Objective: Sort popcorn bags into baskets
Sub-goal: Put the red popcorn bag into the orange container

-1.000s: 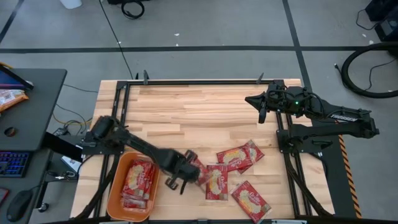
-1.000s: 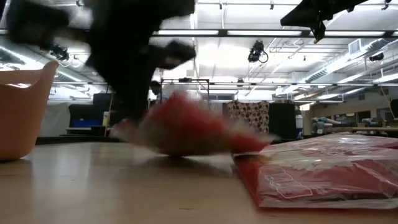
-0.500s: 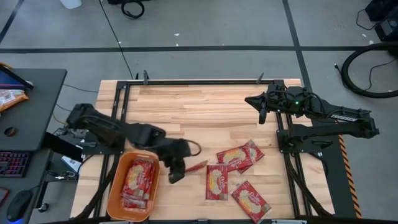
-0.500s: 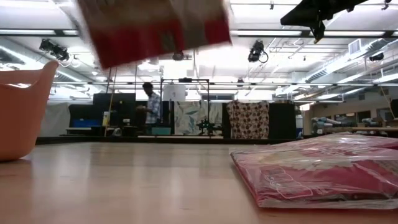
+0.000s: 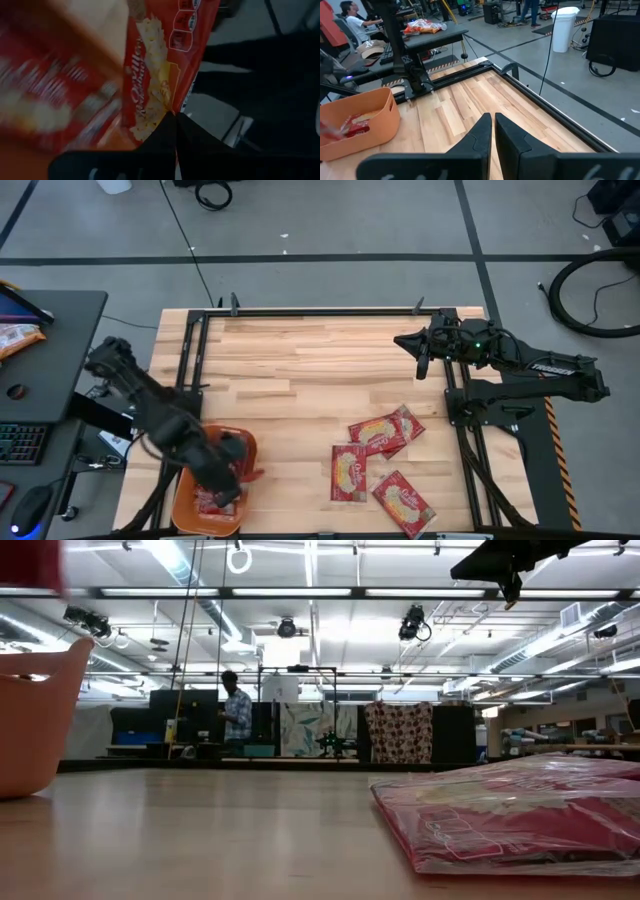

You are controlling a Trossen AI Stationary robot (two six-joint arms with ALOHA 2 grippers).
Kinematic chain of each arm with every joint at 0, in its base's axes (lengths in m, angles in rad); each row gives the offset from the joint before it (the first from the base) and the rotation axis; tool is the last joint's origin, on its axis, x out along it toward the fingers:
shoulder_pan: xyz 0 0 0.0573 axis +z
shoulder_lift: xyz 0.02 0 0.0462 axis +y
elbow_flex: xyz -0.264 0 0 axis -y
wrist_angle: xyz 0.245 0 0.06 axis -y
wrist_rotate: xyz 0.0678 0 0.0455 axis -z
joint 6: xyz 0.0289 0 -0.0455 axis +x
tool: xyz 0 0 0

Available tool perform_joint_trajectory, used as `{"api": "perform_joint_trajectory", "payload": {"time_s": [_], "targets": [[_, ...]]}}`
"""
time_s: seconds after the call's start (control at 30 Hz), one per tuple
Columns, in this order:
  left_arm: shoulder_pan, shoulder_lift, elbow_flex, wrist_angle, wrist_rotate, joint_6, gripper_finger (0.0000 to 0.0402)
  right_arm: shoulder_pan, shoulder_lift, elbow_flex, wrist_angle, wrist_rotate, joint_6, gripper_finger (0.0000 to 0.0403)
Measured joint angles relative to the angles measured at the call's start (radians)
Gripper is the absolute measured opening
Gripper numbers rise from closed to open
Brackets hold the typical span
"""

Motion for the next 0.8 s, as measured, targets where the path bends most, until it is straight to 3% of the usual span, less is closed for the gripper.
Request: {"api": "perform_joint_trajectory", "payload": {"time_s": [0.2, 0.37, 0.63, 0.8], "targets": [[-0.138, -0.073, -0.025, -0.204, -0.16, -0.35, 0.0, 0.0, 0.0, 0.0, 0.0, 0.0, -0.005, 0.0026], [-0.192, -0.075, -0.025, -0.41, -0.172, -0.566, 0.0001, 0.0, 0.0, 0.0, 0.0, 0.0, -0.005, 0.0026], [-0.168, -0.073, -0.025, -0.464, -0.168, -0.635, 0.0002, 0.0, 0.0, 0.0, 0.0, 0.0, -0.007, 0.0026], [-0.117, -0.061, -0.025, -0.471, -0.115, -0.668, 0.0004, 0.0, 0.0, 0.0, 0.0, 0.0, -0.007, 0.0026]]}}
